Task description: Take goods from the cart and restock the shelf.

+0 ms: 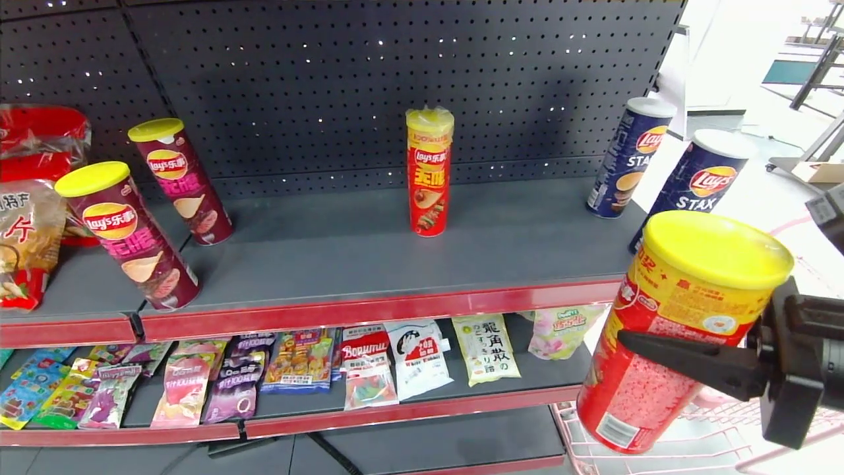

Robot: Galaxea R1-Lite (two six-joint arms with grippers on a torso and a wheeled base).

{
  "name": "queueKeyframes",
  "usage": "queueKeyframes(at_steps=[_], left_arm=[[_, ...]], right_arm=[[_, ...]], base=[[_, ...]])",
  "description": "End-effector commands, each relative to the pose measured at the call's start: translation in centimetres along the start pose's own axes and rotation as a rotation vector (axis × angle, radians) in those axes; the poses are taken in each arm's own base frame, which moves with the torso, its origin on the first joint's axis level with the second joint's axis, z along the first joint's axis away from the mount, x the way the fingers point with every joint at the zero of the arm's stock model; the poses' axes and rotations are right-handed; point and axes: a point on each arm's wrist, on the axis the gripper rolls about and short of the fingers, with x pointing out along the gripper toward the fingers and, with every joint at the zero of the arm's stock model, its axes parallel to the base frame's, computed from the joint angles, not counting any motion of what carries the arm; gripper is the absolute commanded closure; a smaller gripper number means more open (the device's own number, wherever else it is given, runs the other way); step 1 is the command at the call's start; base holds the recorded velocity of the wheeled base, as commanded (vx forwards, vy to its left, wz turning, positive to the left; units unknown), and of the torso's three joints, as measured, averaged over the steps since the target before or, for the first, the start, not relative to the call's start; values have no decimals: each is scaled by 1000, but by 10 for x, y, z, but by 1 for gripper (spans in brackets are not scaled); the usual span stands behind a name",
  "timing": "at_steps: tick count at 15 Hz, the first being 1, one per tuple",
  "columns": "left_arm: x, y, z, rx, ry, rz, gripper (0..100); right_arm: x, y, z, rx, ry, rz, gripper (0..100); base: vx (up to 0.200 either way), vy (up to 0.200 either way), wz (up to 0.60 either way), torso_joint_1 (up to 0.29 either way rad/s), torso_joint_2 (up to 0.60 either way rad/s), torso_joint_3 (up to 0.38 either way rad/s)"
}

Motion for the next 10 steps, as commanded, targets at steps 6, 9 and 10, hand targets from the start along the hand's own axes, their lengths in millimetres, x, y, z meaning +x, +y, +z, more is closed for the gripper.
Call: queueKeyframes(at_steps=[6, 9, 10], left_arm=[[0, 0, 0, 0, 0, 1, 0], [0, 0, 0, 0, 0, 1, 0], [0, 0, 0, 0, 0, 1, 0]], right_arm=[[2, 7, -1, -33, 3, 48, 100], [4, 7, -1, -33, 9, 49, 100], [4, 7, -1, -31, 9, 49, 100]], base=[[167, 0, 0, -4, 1, 6], [200, 0, 0, 12, 10, 1], [200, 0, 0, 2, 2, 7]])
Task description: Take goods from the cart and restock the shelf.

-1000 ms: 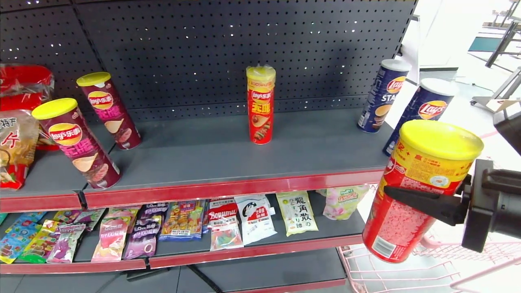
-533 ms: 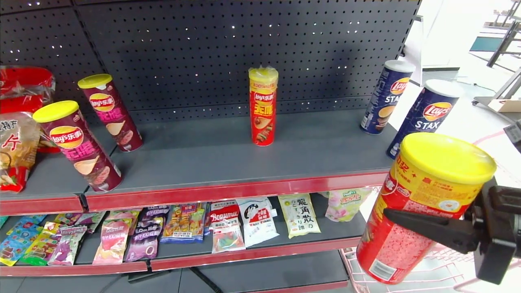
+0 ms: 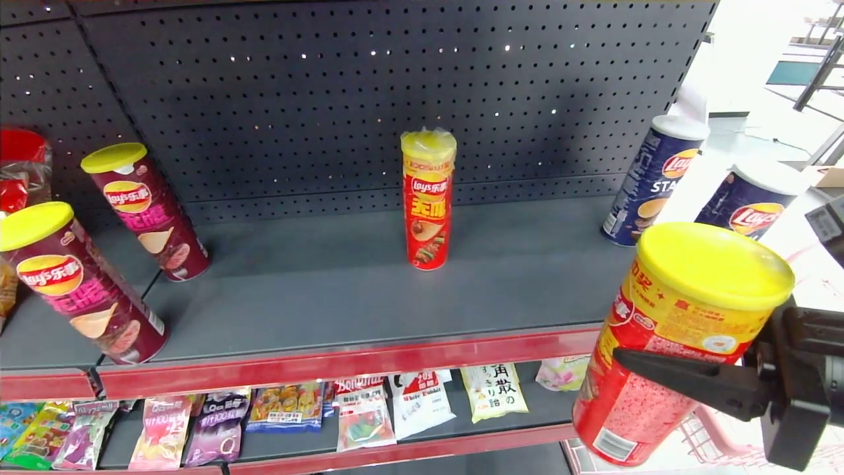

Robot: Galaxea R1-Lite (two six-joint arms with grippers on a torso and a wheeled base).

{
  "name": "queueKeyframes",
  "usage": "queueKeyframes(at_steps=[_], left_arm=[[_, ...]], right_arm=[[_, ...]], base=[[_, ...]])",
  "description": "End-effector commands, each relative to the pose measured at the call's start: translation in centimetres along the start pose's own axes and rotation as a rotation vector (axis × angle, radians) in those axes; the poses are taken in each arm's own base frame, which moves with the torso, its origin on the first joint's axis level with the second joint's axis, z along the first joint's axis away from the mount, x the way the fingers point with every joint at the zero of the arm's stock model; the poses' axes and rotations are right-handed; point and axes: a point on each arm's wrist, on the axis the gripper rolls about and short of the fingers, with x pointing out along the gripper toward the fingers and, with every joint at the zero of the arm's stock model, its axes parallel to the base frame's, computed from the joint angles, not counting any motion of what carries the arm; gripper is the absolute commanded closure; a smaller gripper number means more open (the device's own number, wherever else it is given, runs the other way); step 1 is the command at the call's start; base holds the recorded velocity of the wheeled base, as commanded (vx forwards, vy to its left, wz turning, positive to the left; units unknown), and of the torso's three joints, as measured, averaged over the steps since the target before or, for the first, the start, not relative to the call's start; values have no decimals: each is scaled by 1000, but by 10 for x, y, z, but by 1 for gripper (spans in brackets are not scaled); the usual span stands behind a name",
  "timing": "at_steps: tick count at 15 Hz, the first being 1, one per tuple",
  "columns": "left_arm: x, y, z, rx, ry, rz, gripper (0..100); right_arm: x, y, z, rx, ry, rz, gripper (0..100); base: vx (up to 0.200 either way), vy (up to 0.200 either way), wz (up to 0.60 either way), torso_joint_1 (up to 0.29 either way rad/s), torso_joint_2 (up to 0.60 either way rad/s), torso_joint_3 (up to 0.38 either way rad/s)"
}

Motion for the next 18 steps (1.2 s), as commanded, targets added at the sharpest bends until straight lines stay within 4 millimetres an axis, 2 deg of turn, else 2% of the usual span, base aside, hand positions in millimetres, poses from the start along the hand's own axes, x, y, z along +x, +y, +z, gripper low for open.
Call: queueKeyframes(at_steps=[1, 13, 14, 15, 16, 17, 18], left_arm=[[0, 0, 0, -1, 1, 0, 0], [3, 0, 1, 4, 37, -12, 0], [3, 0, 1, 4, 42, -23, 0], [2, -3, 1, 52, 25, -132, 0], [0, -5, 19, 70, -37, -227, 0], [5, -6, 66, 39, -34, -303, 0], [19, -8, 100, 16, -3, -351, 0]], right_arm=[[1, 0, 0, 1, 4, 1, 100], [1, 6, 1, -33, -5, 36, 100], [2, 7, 0, -34, 2, 40, 100], [6, 11, 0, -50, 6, 70, 100], [6, 12, 4, -55, -6, 74, 100], [5, 12, 7, -57, -16, 71, 100], [5, 11, 9, -55, -22, 69, 100]], base=[[0, 0, 0, 0, 0, 0], [0, 0, 0, 0, 0, 0], [0, 0, 0, 0, 0, 0], [0, 0, 0, 0, 0, 0], [0, 0, 0, 0, 0, 0], [0, 0, 0, 0, 0, 0], [0, 0, 0, 0, 0, 0]])
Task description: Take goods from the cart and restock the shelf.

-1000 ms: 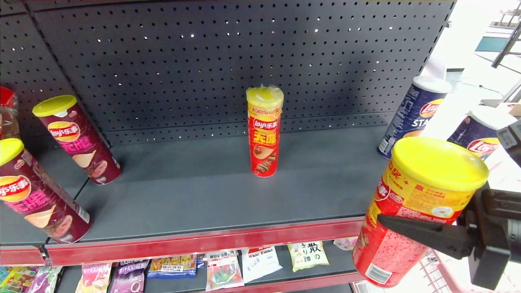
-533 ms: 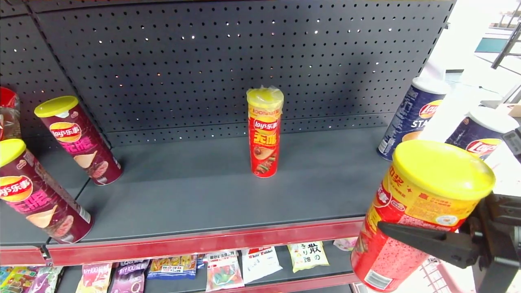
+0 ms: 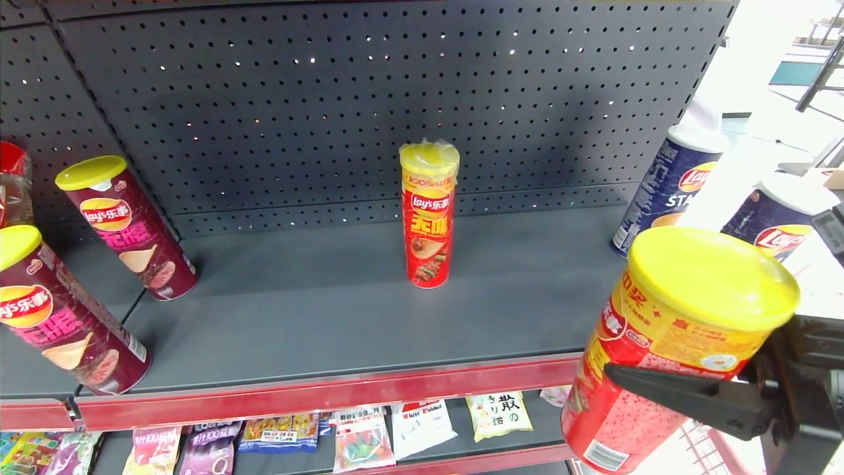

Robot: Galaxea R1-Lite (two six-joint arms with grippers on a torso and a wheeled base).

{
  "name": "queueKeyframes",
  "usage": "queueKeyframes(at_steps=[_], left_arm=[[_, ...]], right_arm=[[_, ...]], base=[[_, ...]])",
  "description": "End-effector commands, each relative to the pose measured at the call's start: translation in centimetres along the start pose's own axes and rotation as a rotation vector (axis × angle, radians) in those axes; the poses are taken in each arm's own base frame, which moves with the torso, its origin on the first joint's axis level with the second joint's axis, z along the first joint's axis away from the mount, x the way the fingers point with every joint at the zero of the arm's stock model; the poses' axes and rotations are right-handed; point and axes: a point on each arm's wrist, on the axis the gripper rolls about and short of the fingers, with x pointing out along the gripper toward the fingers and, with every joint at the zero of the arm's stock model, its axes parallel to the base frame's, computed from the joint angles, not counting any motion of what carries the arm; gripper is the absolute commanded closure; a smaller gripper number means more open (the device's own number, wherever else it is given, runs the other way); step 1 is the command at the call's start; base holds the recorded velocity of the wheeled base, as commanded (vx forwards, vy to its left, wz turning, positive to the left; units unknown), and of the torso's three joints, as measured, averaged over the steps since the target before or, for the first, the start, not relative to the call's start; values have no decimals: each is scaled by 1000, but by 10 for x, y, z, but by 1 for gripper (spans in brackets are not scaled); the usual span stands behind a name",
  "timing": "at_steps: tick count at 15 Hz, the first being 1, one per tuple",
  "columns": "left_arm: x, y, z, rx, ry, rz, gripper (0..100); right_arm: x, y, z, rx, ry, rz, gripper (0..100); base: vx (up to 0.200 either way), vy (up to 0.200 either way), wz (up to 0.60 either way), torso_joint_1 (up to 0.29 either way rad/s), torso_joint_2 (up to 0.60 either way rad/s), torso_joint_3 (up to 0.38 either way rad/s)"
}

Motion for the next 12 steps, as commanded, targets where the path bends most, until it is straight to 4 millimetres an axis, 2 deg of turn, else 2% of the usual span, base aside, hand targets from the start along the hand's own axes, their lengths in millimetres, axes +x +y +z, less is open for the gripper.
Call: queueKeyframes(at_steps=[1, 3, 5, 7, 8, 10, 12], left_arm=[[54, 11, 115, -56, 64, -204, 0], [115, 19, 146, -39, 132, -366, 0], [175, 25, 148, -18, 161, -484, 0], [229, 16, 138, 20, 125, -646, 0], [246, 10, 133, 18, 126, -692, 0], [269, -1, 126, -1, 153, -790, 0], [287, -5, 123, -5, 166, -814, 0]], right_arm=[[0, 0, 3, 4, -9, -2, 100], [0, -4, 7, 30, -21, -18, 100], [-1, -5, 11, 48, -34, -23, 100], [-3, -5, 11, 62, -38, -28, 100], [-3, -7, 12, 66, -40, -37, 100], [-4, -8, 12, 67, -43, -48, 100], [-6, -10, 16, 67, -57, -60, 100]], base=[[0, 0, 0, 0, 0, 0], [0, 0, 0, 0, 0, 0], [0, 0, 0, 0, 0, 0], [0, 0, 0, 0, 0, 0], [0, 0, 0, 0, 0, 0], [0, 0, 0, 0, 0, 0], [0, 0, 0, 0, 0, 0]])
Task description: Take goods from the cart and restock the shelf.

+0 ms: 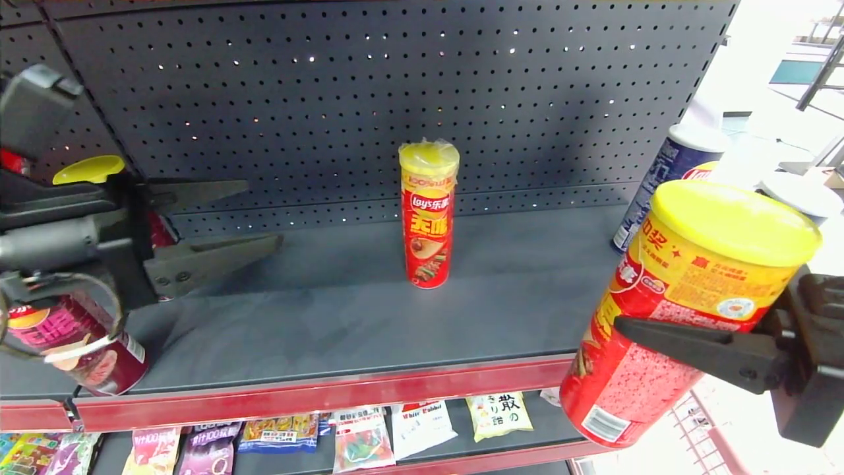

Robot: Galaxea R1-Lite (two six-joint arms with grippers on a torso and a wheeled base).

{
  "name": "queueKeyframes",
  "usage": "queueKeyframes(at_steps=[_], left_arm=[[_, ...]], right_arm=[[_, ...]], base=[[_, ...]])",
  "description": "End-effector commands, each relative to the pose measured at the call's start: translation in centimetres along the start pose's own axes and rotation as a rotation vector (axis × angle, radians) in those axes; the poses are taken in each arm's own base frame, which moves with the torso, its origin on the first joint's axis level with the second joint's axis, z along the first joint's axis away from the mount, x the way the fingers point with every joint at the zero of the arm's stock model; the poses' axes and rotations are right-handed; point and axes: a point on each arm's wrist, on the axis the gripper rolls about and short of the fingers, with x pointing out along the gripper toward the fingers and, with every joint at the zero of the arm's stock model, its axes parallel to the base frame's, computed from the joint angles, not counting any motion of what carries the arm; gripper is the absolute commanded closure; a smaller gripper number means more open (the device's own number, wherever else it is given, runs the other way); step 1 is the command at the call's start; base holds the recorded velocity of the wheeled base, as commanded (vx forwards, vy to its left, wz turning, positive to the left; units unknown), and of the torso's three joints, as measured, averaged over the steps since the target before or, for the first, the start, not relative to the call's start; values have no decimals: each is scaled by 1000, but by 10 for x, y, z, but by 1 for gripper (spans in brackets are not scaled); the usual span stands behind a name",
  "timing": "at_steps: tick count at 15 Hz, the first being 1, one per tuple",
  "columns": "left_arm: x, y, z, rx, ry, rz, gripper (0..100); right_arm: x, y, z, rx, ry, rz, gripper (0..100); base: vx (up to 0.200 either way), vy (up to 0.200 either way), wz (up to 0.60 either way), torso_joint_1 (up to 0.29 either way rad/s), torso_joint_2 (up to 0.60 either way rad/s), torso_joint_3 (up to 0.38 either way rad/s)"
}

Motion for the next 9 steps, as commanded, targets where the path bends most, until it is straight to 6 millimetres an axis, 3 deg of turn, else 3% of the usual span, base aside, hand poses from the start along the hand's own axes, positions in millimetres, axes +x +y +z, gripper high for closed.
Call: queueKeyframes(at_steps=[1, 9], left_arm=[[54, 29, -16, -47, 57, -89, 0], [104, 44, -40, 17, 99, -198, 0]], right_arm=[[-1, -2, 3, -1, -9, -10, 100], [-2, -8, 4, 6, -14, -44, 100]], base=[[0, 0, 0, 0, 0, 0], [0, 0, 0, 0, 0, 0]])
